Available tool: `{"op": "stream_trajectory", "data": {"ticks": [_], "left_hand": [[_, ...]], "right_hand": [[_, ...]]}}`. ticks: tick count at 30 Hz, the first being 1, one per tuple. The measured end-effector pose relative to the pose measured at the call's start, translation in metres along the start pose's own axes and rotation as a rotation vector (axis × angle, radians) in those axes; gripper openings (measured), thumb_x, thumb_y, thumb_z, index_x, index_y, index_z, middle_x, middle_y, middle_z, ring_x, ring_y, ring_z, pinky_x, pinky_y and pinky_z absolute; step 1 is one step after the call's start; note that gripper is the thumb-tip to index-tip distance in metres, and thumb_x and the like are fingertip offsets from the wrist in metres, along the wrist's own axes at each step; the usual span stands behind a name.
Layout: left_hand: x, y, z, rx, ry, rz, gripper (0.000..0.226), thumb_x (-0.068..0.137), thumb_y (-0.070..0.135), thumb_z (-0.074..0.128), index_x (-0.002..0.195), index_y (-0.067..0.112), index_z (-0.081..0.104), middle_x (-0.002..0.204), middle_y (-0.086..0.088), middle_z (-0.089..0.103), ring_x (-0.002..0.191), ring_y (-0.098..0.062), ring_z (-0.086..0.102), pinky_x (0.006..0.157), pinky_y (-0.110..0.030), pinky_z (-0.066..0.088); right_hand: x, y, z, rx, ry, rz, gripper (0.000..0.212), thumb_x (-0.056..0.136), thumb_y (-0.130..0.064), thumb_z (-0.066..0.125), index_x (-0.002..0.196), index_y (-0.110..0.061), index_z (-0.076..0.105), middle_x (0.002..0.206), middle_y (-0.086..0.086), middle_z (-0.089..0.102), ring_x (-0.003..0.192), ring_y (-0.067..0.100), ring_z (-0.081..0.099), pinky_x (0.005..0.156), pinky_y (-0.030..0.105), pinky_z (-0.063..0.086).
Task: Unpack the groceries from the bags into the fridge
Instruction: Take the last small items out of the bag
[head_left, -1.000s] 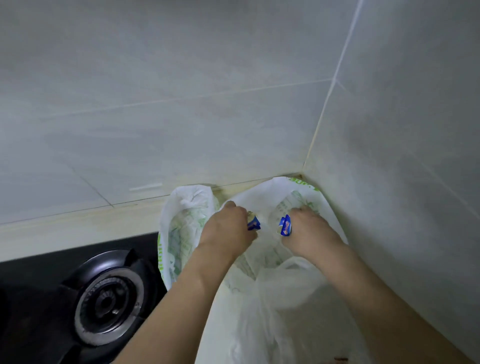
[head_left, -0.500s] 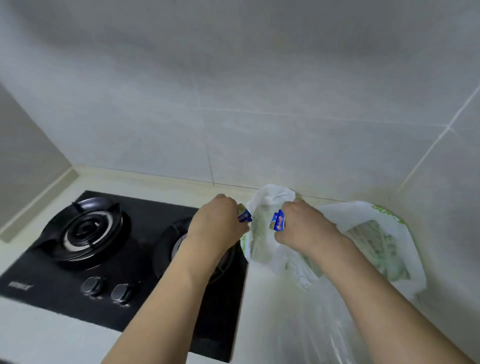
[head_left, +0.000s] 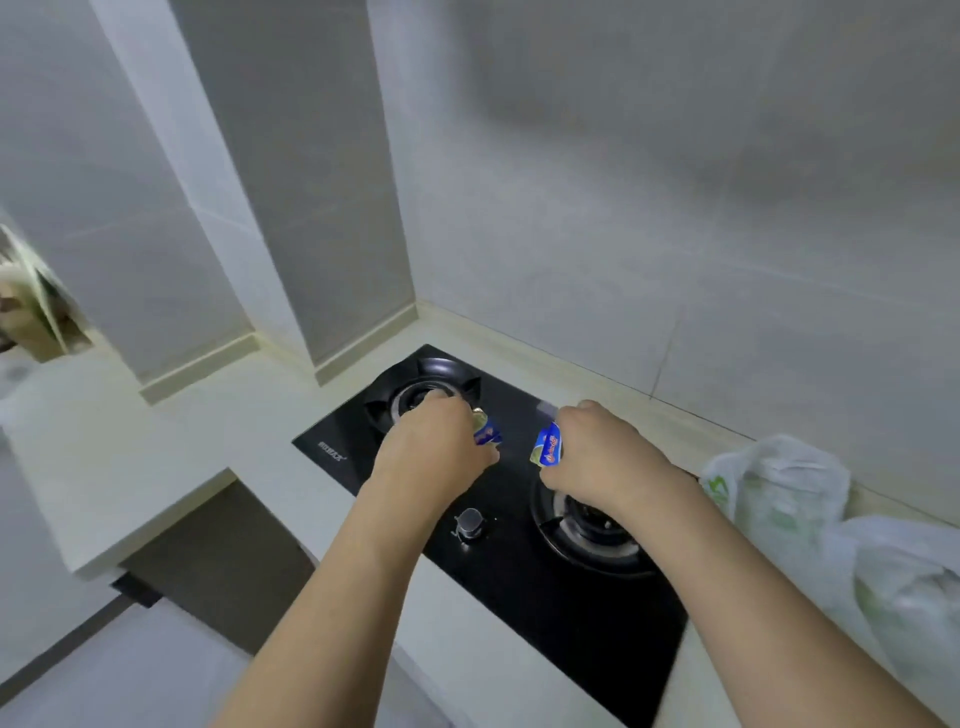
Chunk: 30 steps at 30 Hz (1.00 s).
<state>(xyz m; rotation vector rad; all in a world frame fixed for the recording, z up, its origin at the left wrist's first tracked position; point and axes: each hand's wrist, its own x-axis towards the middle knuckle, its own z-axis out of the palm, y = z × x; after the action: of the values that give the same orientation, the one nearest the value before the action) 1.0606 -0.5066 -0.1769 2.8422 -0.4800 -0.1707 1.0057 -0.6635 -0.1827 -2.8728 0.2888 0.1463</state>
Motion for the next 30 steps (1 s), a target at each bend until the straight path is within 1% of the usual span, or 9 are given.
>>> {"op": "stream_trajectory", "data": {"ticks": [2,5,8,11,13,20,23,26,30], "left_hand": [[-0.006,-0.029,-0.011,0.005,0.006,-0.053,0.036,0.087,0.041,0.065,0.101,0.008,0.059,0.101,-0.001,0.048,0.081,-0.023,0.057,0.069,-0.032,0.046],[-0.019,-0.074,-0.022,0.014,0.063,-0.084,0.027,0.087,0.039,0.065,0.085,0.014,0.054,0.098,-0.001,0.045,0.076,-0.022,0.053,0.063,-0.030,0.039],[-0.036,-0.117,-0.033,0.010,0.096,-0.151,0.026,0.086,0.038,0.065,0.083,0.016,0.052,0.095,-0.001,0.045,0.076,-0.022,0.054,0.063,-0.030,0.039],[-0.049,-0.155,-0.045,0.003,0.124,-0.222,0.028,0.086,0.039,0.065,0.083,0.016,0.051,0.094,-0.001,0.045,0.077,-0.022,0.054,0.064,-0.030,0.040],[-0.058,-0.178,-0.050,-0.018,0.156,-0.267,0.030,0.086,0.039,0.066,0.081,0.016,0.049,0.094,-0.001,0.044,0.074,-0.021,0.053,0.064,-0.029,0.038],[-0.089,-0.244,-0.061,-0.047,0.213,-0.445,0.030,0.085,0.040,0.065,0.079,0.015,0.049,0.095,-0.002,0.046,0.074,-0.022,0.051,0.065,-0.029,0.038],[-0.107,-0.268,-0.065,-0.059,0.234,-0.542,0.028,0.085,0.039,0.065,0.081,0.015,0.052,0.094,-0.003,0.046,0.075,-0.023,0.054,0.064,-0.030,0.041],[-0.126,-0.286,-0.069,-0.067,0.248,-0.637,0.027,0.086,0.041,0.066,0.088,0.015,0.058,0.097,-0.003,0.049,0.079,-0.022,0.058,0.069,-0.032,0.048],[-0.158,-0.302,-0.072,-0.083,0.282,-0.779,0.026,0.087,0.039,0.067,0.087,0.016,0.055,0.096,-0.002,0.047,0.071,-0.019,0.050,0.063,-0.028,0.039]], "right_hand": [[0.006,-0.031,0.004,-0.019,0.014,-0.044,0.029,0.081,-0.025,0.066,0.096,-0.015,0.043,0.098,0.003,0.042,0.084,0.023,0.052,0.066,0.029,0.041],[0.015,-0.078,0.014,-0.018,0.013,-0.109,0.031,0.082,-0.025,0.067,0.091,-0.017,0.039,0.099,0.003,0.042,0.081,0.021,0.049,0.058,0.025,0.034],[0.022,-0.122,0.027,-0.020,-0.007,-0.193,0.032,0.078,-0.023,0.067,0.076,-0.018,0.036,0.099,0.003,0.044,0.074,0.020,0.047,0.049,0.024,0.027],[0.026,-0.165,0.034,-0.032,-0.046,-0.254,0.028,0.079,-0.023,0.066,0.087,-0.016,0.041,0.100,0.003,0.044,0.080,0.021,0.052,0.058,0.026,0.039],[0.026,-0.192,0.037,-0.052,-0.048,-0.317,0.027,0.081,-0.023,0.065,0.087,-0.015,0.040,0.100,0.003,0.043,0.083,0.021,0.052,0.063,0.028,0.040],[0.031,-0.273,0.053,-0.096,-0.070,-0.509,0.035,0.079,-0.021,0.060,0.065,-0.019,0.029,0.091,0.005,0.042,0.070,0.024,0.044,0.047,0.026,0.026],[0.030,-0.304,0.060,-0.103,-0.088,-0.592,0.033,0.081,-0.022,0.062,0.069,-0.019,0.032,0.090,0.003,0.042,0.071,0.020,0.044,0.048,0.025,0.027],[0.026,-0.331,0.067,-0.108,-0.132,-0.679,0.029,0.083,-0.024,0.065,0.078,-0.018,0.037,0.090,0.002,0.041,0.074,0.019,0.045,0.050,0.024,0.028],[0.014,-0.363,0.077,-0.134,-0.192,-0.802,0.028,0.084,-0.026,0.066,0.091,-0.017,0.041,0.095,0.002,0.040,0.085,0.020,0.050,0.061,0.026,0.037]]}}
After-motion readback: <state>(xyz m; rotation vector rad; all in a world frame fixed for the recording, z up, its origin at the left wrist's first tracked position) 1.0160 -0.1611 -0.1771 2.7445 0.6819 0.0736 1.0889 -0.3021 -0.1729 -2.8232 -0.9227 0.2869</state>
